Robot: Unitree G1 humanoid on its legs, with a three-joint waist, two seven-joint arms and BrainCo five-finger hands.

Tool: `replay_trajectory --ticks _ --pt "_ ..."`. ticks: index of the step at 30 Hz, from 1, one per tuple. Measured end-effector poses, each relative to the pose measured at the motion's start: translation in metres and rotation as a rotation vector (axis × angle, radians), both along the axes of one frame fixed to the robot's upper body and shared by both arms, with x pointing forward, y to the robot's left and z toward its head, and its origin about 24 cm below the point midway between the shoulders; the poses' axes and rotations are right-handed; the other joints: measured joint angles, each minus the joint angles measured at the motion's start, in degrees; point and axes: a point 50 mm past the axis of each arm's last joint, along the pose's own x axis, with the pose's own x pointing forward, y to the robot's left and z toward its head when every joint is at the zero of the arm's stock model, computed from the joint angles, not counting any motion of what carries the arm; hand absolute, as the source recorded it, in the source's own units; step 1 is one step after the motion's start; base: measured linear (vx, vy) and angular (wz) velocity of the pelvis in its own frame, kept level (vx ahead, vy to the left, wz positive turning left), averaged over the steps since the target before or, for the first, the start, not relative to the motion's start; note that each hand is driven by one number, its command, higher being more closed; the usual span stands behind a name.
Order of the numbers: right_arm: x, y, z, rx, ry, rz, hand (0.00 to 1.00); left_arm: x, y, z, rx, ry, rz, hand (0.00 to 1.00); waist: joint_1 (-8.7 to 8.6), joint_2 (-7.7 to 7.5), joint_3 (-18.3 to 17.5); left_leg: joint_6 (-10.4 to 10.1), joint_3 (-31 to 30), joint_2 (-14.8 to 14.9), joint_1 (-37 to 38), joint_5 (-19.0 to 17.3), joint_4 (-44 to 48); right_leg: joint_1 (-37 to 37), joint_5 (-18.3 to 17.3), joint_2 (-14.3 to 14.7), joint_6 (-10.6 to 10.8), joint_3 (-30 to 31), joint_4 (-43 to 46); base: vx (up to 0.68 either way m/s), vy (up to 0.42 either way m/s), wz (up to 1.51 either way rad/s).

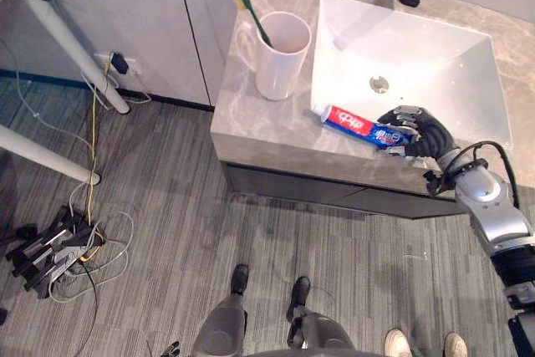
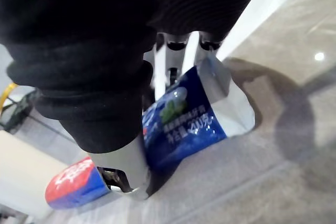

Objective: Organize washtable

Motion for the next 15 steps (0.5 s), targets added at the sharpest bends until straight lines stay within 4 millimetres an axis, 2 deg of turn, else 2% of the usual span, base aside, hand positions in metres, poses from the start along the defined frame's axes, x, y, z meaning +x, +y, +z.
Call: replay_trajectory --ticks 3,5,7,11,15 --pt "-0.001 -0.005 0.006 -0.050 -0.009 -0.011 1.00 0.005 0.002 0.002 0.008 -0.017 -0.017 0.00 0.62 -0.73 0.7 0.0 -0.7 0.1 -0.2 0.0 0.0 0.1 0.0 0.2 0.0 -0.6 0.0 0.01 -0.014 0.09" --pt "-0.001 -0.004 0.007 -0.062 -0.010 -0.004 1.00 0.006 0.007 0.003 0.014 -0.022 -0.011 0.00 0.62 -2.03 1.3 0.0 -1.1 0.3 -0.2 0.0 0.0 0.2 0.0 0.3 0.0 -0.9 0.0 0.01 -0.014 0.10" --pt "-0.001 -0.005 0.007 -0.070 -0.009 -0.006 1.00 0.007 0.009 0.004 0.020 -0.027 -0.014 0.00 0.68 -2.67 1.6 0.0 -1.3 0.3 -0.2 0.0 0.0 0.3 0.0 0.4 0.0 -1.0 0.0 0.01 -0.003 0.07" --pt "-0.001 -0.008 0.009 -0.128 0.002 -0.018 1.00 0.013 0.009 0.005 0.023 -0.040 -0.021 0.00 1.80 -2.84 1.7 0.0 -1.6 0.3 -0.2 0.0 0.0 0.3 0.0 0.4 0.0 -1.1 0.3 0.01 0.004 0.03" --pt "0.000 -0.008 0.009 -0.143 0.003 -0.021 1.00 0.015 0.010 0.006 0.024 -0.049 -0.020 0.00 1.98 -2.84 1.7 -0.1 -1.6 0.5 0.5 -0.1 0.0 0.9 0.0 0.5 0.0 -0.9 0.5 0.00 0.000 0.00"
